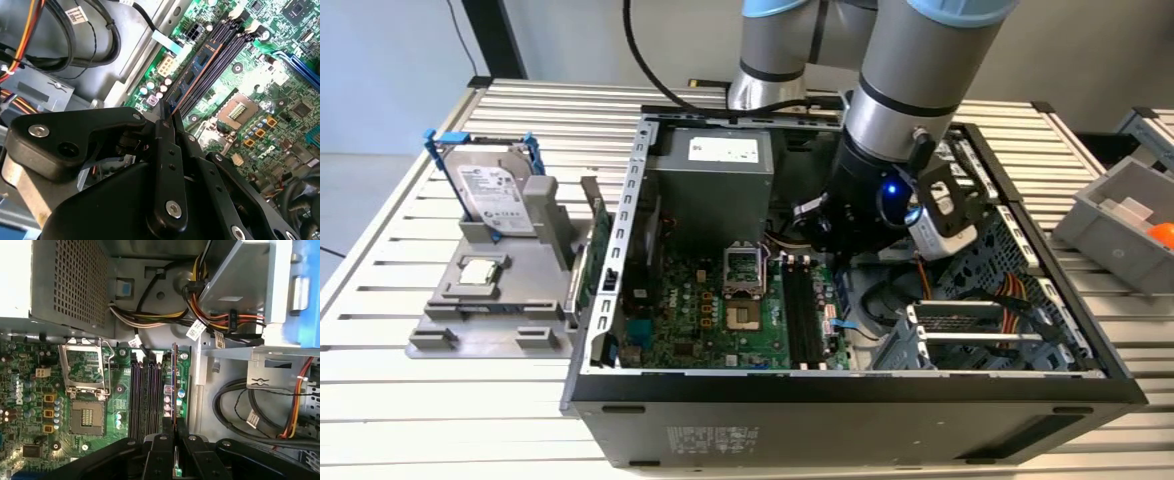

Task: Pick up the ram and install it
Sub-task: 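Insert the ram into the slot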

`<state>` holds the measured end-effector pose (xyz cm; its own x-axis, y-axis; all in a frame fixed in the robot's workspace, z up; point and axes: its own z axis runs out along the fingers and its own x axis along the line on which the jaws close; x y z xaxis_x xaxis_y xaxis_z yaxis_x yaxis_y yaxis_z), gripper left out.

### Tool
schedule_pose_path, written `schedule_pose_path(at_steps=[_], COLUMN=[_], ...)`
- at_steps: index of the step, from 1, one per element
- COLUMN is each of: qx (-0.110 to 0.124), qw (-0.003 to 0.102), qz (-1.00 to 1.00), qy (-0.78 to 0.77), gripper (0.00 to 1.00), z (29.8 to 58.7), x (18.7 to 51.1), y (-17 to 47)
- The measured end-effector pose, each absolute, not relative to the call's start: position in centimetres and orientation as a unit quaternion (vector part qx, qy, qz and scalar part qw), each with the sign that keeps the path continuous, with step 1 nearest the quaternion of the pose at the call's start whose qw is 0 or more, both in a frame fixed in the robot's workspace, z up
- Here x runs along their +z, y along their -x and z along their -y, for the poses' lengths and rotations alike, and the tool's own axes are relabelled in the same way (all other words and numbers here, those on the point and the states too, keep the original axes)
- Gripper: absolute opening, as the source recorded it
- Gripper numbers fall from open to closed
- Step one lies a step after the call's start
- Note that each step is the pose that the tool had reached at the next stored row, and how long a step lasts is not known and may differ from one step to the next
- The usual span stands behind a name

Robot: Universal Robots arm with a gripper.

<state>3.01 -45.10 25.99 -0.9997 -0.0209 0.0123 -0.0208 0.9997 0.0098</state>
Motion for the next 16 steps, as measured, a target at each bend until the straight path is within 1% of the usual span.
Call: schedule_pose_path(at_steps=[8, 16], qx=[-0.004, -0.004], qw=[0.006, 0.006], qz=[1.000, 1.000], qy=[-0.010, -0.010], gripper=[0.00, 0.00], z=[45.2, 46.2], x=[25.3, 24.9], y=[-2.7, -2.3])
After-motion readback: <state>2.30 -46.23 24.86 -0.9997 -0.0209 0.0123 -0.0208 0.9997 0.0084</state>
